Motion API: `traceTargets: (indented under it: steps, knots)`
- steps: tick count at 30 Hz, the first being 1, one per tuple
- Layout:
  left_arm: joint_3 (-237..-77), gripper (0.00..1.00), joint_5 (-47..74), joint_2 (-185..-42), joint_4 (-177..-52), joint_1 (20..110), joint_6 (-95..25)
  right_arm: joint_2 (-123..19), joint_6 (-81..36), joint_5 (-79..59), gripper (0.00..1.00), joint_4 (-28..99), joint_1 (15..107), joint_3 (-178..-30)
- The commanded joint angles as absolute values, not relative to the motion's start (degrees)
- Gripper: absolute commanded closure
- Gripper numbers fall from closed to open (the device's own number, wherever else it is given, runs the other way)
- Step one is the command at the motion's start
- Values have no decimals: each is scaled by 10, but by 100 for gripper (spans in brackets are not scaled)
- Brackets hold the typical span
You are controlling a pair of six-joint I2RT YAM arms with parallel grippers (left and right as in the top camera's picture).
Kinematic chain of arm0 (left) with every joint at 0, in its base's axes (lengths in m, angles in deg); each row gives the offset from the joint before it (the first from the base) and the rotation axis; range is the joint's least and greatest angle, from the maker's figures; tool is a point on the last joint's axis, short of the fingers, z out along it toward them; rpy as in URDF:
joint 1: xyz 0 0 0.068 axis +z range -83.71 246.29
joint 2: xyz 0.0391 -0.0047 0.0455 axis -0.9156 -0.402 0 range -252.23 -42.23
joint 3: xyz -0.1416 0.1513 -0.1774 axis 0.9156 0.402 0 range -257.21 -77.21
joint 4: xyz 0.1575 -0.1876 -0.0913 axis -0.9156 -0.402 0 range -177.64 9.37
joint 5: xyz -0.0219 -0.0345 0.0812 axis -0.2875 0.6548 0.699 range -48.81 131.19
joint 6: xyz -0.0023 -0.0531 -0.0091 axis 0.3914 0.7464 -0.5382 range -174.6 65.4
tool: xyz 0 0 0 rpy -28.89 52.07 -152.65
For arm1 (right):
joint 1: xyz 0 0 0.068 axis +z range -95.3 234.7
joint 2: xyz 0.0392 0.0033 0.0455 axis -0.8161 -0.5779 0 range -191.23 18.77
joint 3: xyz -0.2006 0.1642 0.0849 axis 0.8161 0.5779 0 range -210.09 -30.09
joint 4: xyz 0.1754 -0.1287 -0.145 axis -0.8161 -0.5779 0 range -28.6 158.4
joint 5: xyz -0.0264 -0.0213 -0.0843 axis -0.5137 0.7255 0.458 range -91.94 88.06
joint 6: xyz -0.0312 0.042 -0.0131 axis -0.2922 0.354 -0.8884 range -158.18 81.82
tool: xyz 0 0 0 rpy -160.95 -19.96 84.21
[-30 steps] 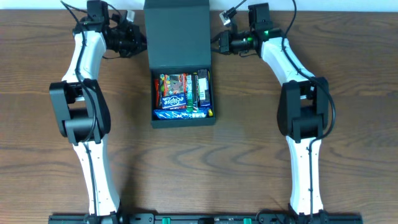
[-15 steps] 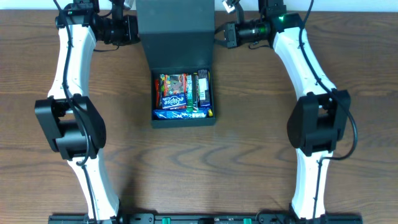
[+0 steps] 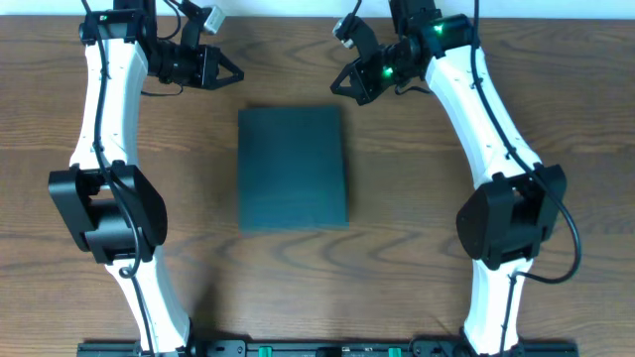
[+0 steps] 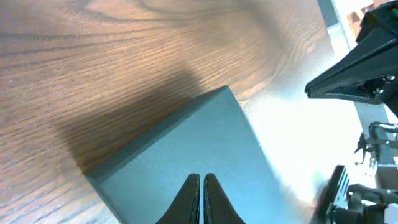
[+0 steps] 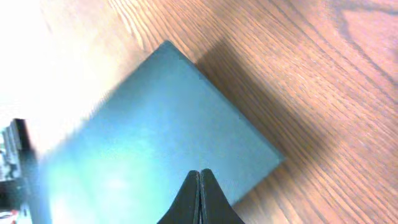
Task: Pack container
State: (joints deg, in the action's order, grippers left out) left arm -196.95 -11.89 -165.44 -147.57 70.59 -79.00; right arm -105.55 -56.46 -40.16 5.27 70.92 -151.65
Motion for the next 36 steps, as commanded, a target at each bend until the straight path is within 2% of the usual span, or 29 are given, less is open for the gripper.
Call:
traceTargets:
  steps: [1,11,13,17,21,28,32,36]
  knots:
    - [-1982,94,-106,-1634,-1483,704,-816,-1034,-586,-372,98,49,711,-1524]
    - [-1982,94,-48,-1568,-1478,704,-808,-984,-580,-287,98,57,712,-1525]
    - [-1982,94,-43,-1534,-1451,704,-794,-961,-584,-276,98,93,712,-1525]
    - [-1982,95,-16,-1448,-1321,688,-720,-905,-588,-276,98,258,714,-1525]
    - [-1982,94,27,-1395,-1291,657,-702,-879,-588,-276,98,339,720,-1525]
    - [-1943,94,144,-1274,-1325,591,-706,-840,-592,-274,98,250,743,-1518]
    - [-1809,95,211,-1158,-1261,550,-719,-765,-607,-215,98,187,775,-1492]
    - [-1637,95,231,-1026,-1144,548,-715,-677,-609,-163,99,167,807,-1436]
